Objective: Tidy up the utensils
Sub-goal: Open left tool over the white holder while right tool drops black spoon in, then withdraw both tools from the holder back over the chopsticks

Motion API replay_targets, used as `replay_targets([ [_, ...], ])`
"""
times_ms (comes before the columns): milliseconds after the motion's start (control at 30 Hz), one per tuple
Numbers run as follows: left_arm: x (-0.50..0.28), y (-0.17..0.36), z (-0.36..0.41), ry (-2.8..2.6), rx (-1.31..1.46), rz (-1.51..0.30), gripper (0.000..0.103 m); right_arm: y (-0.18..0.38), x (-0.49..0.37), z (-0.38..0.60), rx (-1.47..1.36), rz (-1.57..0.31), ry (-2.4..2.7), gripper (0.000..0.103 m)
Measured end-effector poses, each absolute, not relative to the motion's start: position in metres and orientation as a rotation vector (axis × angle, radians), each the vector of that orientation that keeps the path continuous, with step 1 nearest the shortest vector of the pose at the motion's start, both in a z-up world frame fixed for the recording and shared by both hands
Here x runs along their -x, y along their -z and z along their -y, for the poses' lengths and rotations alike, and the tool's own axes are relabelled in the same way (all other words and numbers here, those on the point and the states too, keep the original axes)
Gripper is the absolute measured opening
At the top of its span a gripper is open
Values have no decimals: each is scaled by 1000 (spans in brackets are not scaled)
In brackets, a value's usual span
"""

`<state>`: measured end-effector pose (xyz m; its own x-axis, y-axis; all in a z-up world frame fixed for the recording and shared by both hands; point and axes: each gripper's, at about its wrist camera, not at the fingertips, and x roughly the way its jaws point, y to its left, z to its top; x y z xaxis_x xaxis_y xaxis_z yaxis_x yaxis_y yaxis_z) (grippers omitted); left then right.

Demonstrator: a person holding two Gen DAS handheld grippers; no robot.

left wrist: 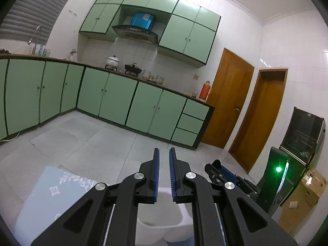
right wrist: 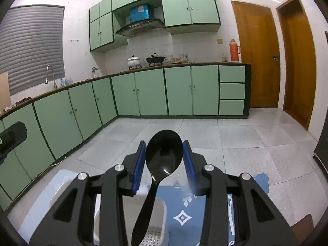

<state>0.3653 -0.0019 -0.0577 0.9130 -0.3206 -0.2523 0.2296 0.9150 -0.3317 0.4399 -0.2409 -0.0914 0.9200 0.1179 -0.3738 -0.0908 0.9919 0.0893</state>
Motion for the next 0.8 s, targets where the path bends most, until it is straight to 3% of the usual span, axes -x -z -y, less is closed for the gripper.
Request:
replay_targets([
  [100,-364,60,2,277,296,-322,9,94,-437,238,-69,-400,-120,47],
  [367,-357,61,2,255,259,-359,14,84,-417,248,-110,-394,-123,52],
  [533,-336,65,0,248,224,-403,31,80,-387,268,-170,-409,-118,58],
  [800,-279,103,-3,251,148,-571,48,107,-303,286,-213,-535,-147,67],
])
